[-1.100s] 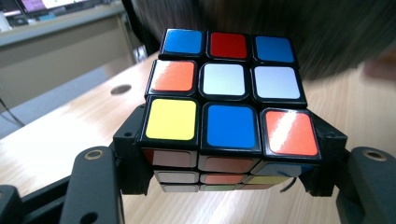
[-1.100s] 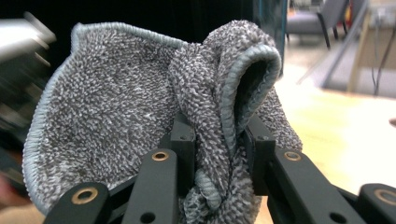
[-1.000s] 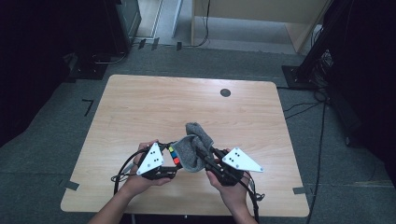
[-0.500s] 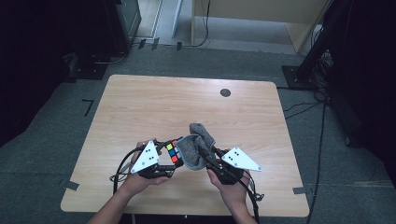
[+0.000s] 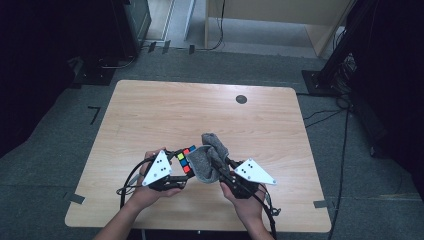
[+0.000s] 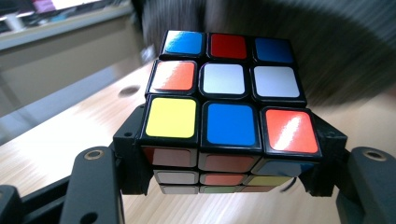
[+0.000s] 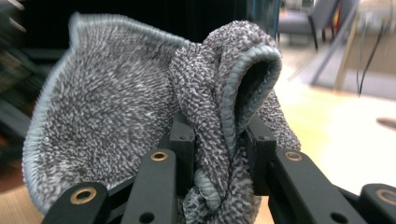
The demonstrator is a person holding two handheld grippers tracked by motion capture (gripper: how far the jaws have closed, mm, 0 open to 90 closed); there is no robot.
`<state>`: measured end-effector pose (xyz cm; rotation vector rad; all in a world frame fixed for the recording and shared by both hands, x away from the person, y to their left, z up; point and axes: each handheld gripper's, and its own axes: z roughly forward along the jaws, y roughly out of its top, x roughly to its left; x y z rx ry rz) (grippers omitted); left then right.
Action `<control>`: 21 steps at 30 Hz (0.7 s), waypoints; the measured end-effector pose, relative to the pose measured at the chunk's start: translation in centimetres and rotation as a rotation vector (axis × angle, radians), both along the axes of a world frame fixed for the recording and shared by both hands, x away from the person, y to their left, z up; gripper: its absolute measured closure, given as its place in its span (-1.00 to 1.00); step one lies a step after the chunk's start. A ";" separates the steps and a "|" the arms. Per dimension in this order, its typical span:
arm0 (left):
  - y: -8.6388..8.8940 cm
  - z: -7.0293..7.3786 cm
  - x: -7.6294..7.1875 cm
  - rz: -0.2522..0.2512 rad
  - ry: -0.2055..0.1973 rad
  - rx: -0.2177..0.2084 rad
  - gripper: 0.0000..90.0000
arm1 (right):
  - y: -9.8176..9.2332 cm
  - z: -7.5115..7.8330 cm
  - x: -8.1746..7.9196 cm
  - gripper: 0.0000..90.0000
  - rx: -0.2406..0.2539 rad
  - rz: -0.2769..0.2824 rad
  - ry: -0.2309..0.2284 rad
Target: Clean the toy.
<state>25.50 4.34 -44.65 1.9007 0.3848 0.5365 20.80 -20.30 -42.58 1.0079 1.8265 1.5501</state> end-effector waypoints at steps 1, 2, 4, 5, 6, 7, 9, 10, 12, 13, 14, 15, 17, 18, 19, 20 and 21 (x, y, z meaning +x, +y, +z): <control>-0.3 -0.3 0.0 0.016 0.001 0.028 -0.25 | 0.5 0.3 -0.4 0.57 -0.035 0.005 -0.030; -0.7 -0.5 0.0 0.028 -0.005 0.054 -0.25 | 1.1 0.4 -0.8 0.57 -0.071 0.023 -0.054; -1.3 -0.8 -0.2 0.047 -0.015 0.101 -0.25 | 2.6 0.2 -1.4 0.56 -0.170 0.040 -0.095; -1.5 -0.9 -0.3 0.060 -0.026 0.127 -0.25 | 3.3 -0.2 -1.7 0.55 -0.228 0.032 -0.121; -1.6 -1.0 -0.3 0.066 -0.032 0.146 -0.25 | 3.8 -0.5 -1.8 0.55 -0.274 0.015 -0.138; -1.6 -1.0 -0.4 0.069 -0.035 0.153 -0.25 | 4.1 -0.7 -1.9 0.55 -0.305 0.006 -0.148; -1.9 -1.0 -0.6 0.079 -0.052 0.167 -0.25 | 4.2 -0.9 -2.0 0.55 -0.338 0.002 -0.170; -2.0 -0.9 -0.7 0.080 -0.062 0.177 -0.25 | 4.2 -0.9 -2.0 0.56 -0.358 -0.001 -0.182; -2.2 -0.9 -1.0 0.074 -0.093 0.191 -0.25 | 4.1 -0.9 -1.9 0.56 -0.384 -0.004 -0.197; -2.2 -0.9 -1.0 0.065 -0.099 0.195 -0.25 | 3.8 -0.8 -1.7 0.55 -0.374 -0.007 -0.193; -2.2 -0.9 -1.0 0.058 -0.101 0.204 -0.25 | 3.4 -0.8 -1.4 0.55 -0.361 -0.026 -0.177; -2.2 -1.0 -1.1 0.051 -0.099 0.203 -0.25 | 3.0 -0.7 -1.1 0.55 -0.346 -0.042 -0.161; -2.2 -0.9 -1.0 0.037 -0.089 0.180 -0.25 | 2.4 -0.7 -0.7 0.56 -0.363 -0.101 -0.137; -2.3 -1.0 -1.0 0.037 -0.082 0.184 -0.25 | 2.3 -0.8 -0.7 0.56 -0.365 -0.110 -0.135; -2.4 -1.0 -0.9 0.043 -0.078 0.199 -0.25 | 2.3 -0.7 -0.9 0.56 -0.350 -0.102 -0.146; -2.5 -1.2 -0.9 0.052 -0.075 0.203 -0.25 | 2.6 -0.6 -1.3 0.56 -0.345 -0.077 -0.170; -2.5 -1.3 -0.9 0.049 -0.074 0.216 -0.25 | 3.1 -0.5 -1.7 0.56 -0.363 -0.043 -0.202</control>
